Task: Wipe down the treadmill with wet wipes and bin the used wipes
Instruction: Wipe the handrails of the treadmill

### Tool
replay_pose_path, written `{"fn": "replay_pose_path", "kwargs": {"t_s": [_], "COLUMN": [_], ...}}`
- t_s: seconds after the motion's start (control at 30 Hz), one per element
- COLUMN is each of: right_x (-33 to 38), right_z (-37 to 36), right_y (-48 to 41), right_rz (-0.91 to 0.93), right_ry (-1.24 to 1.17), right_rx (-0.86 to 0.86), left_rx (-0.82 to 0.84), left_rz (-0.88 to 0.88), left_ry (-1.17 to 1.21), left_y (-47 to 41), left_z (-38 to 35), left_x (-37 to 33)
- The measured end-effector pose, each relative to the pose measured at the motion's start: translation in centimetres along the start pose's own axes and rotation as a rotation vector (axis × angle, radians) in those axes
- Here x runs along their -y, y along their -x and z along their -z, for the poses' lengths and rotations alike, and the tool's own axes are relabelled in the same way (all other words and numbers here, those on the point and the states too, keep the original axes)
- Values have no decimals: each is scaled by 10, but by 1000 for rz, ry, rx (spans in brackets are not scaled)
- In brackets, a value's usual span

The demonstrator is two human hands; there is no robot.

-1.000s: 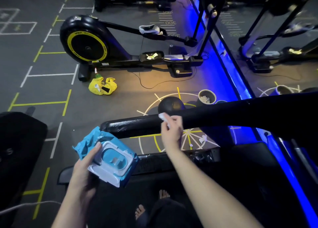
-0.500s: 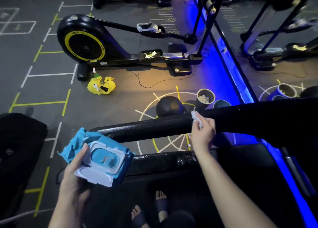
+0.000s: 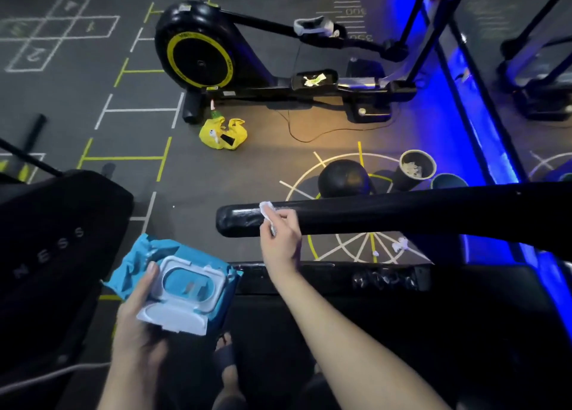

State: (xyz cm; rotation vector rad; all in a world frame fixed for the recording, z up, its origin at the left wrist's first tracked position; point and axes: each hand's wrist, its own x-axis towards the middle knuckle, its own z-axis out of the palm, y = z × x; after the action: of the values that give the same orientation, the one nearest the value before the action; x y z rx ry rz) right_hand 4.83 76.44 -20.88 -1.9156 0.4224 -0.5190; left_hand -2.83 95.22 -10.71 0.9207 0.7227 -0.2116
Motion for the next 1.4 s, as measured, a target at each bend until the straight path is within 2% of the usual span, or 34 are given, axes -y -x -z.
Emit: {"fn": "replay_pose_path", "kwargs": {"t_s": [0.17,0.27,0.37,0.47,0.57,0.63,0.8,0.87,0.93,1.0,1.1,1.2,1.23,1.3,1.4], "right_x": [15,27,37,47,61,69,55,49,45,44,35,19,13,17,39], "right_z": [-50,-82,-122,-150,-144,-122,-55,-52,-64,-79,-95,-96,-94,-92,-81], "right_y": [24,42,61,73,80,82,50,42,45,50,54,67,72,74,57], "right_rz": [20,17,24,-48,-94,-62,-32,-49,-68,-54,35,248,255,176,173], "right_ry": [42,93,110,98,88,101,275,347,443,480,502,592,599,531,402], "right_rx": [-42,-65,6,56,-71,-147,-411,-328,-111,-1,173,499,562,457,72], "left_rx": [-9,41,105,156,179,214,256,255,255,257,246,219,212,197,181], "left_rz": [-26,-49,-20,-13,15,46,48,53,69,73,65,90,97,101,93], "left_ry": [-23,-73,-126,-179,-212,-222,-209,-229,-223,-238,-252,-268,-273,-270,-267], "left_y": [-35,-64,-85,-110,-127,-132,-130,-129,-126,-124,-125,-129,-130,-132,-132], "left_z": [33,55,66,83,100,105,93,90,88,88,94,101,103,107,113], "left_x": [-43,-70,-100,-119,-133,-139,-148,-149,-152,-152,-145,-139,-139,-140,-145]}}
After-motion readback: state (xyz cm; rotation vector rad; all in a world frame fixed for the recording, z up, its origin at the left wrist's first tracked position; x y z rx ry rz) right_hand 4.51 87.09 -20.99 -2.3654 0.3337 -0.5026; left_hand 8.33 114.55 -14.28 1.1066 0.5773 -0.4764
